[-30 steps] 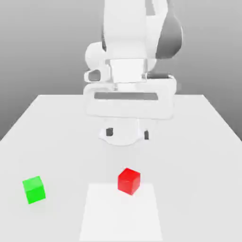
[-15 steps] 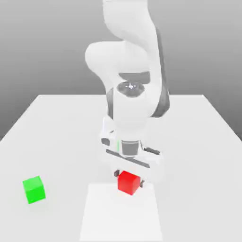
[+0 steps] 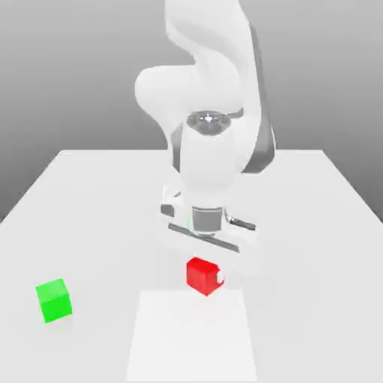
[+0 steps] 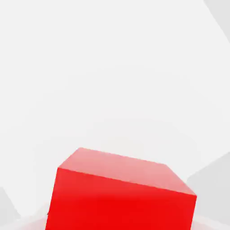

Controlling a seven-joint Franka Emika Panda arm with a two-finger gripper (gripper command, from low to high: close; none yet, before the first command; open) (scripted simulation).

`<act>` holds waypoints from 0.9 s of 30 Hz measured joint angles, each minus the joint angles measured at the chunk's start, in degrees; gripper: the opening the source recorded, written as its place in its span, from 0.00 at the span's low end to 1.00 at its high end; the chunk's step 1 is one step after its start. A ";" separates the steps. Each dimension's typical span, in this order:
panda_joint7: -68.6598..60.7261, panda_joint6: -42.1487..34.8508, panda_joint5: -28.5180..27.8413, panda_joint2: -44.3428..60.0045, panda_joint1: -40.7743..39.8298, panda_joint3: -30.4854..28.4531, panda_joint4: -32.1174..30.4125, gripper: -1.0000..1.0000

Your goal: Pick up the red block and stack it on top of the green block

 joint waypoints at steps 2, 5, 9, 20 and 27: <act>-0.03 -2.26 0.25 -2.75 0.13 -0.06 -0.57 0.00; 6.48 -4.05 -1.18 -3.52 -2.94 -0.43 0.49 0.00; 18.16 -5.67 -3.33 -2.80 -8.12 -1.39 2.91 0.00; 48.89 -9.82 -5.61 -0.05 -20.08 -5.71 9.85 0.00; 66.69 -12.38 -4.42 1.82 -27.45 -8.00 14.22 0.00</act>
